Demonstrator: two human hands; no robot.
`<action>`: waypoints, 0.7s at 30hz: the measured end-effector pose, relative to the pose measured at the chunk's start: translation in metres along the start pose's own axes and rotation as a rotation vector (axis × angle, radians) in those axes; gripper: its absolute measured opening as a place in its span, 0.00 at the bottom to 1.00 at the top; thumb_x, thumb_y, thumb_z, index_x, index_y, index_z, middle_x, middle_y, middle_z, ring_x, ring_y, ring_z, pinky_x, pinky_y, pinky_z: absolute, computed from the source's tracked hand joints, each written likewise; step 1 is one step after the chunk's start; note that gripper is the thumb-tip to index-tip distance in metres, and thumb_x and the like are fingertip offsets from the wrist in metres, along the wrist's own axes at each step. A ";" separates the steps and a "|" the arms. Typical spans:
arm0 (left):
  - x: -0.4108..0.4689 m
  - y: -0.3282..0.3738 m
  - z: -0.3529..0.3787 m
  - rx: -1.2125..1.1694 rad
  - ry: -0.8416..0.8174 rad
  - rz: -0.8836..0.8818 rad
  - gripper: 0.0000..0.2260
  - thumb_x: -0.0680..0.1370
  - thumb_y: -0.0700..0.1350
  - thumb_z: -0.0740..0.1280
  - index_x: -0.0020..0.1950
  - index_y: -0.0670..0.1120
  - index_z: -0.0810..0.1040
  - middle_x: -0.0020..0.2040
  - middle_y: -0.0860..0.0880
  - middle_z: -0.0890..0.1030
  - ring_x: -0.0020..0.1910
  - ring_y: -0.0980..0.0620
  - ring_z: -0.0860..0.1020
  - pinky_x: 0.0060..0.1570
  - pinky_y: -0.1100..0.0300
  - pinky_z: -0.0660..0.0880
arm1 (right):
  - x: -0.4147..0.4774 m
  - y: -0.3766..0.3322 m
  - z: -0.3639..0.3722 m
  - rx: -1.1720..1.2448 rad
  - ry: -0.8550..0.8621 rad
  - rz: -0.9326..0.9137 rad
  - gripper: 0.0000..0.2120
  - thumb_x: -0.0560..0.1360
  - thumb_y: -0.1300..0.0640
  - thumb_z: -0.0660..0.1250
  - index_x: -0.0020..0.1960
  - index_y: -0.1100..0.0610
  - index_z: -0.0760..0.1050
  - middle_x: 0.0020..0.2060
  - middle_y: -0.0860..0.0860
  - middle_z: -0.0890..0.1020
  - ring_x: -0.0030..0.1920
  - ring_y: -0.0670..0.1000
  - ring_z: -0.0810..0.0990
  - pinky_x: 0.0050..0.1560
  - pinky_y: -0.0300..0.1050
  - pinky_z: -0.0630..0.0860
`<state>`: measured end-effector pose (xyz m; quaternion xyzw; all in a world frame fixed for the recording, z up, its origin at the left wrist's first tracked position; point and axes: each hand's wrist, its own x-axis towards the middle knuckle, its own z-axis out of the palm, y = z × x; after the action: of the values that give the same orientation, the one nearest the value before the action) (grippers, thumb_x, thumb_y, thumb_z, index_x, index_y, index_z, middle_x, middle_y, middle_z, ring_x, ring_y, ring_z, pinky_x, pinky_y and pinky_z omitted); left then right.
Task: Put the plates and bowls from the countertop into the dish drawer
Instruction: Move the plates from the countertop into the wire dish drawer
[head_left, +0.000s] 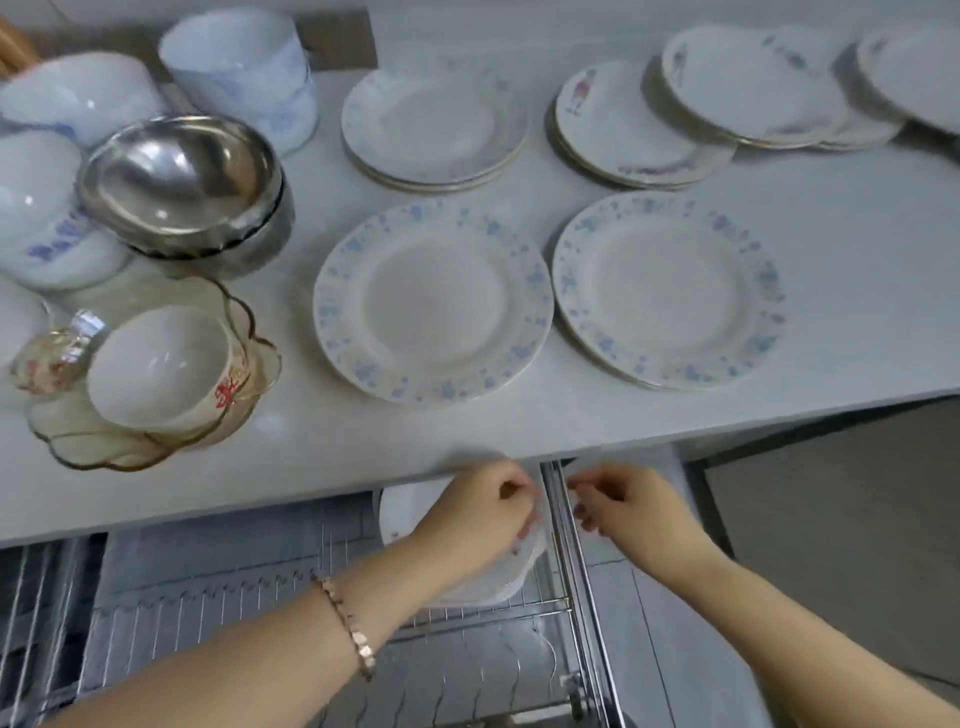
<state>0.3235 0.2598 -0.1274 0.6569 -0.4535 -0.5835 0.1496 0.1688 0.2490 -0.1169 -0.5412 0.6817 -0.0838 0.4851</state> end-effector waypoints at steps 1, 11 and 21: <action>0.000 0.025 0.002 -0.062 0.026 0.027 0.08 0.76 0.40 0.60 0.43 0.52 0.75 0.37 0.52 0.79 0.43 0.45 0.81 0.42 0.59 0.76 | -0.004 -0.012 -0.025 -0.028 0.106 -0.081 0.09 0.75 0.61 0.62 0.45 0.51 0.79 0.33 0.47 0.79 0.33 0.41 0.76 0.40 0.33 0.72; 0.077 0.136 0.034 -0.618 0.205 -0.195 0.09 0.75 0.35 0.64 0.53 0.43 0.69 0.43 0.47 0.75 0.42 0.48 0.75 0.50 0.55 0.77 | 0.113 -0.029 -0.171 -0.075 0.471 0.301 0.24 0.78 0.58 0.57 0.71 0.65 0.60 0.69 0.65 0.65 0.69 0.65 0.65 0.69 0.55 0.64; 0.070 0.121 0.046 -0.645 0.253 -0.180 0.11 0.73 0.25 0.64 0.50 0.38 0.73 0.56 0.39 0.77 0.58 0.38 0.78 0.46 0.51 0.78 | 0.099 0.031 -0.166 0.291 0.446 0.205 0.06 0.72 0.69 0.60 0.47 0.61 0.68 0.32 0.57 0.73 0.33 0.56 0.74 0.29 0.42 0.72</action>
<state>0.2245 0.1553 -0.0970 0.6803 -0.1641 -0.6214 0.3523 0.0293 0.1118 -0.1074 -0.3625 0.8035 -0.2483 0.4016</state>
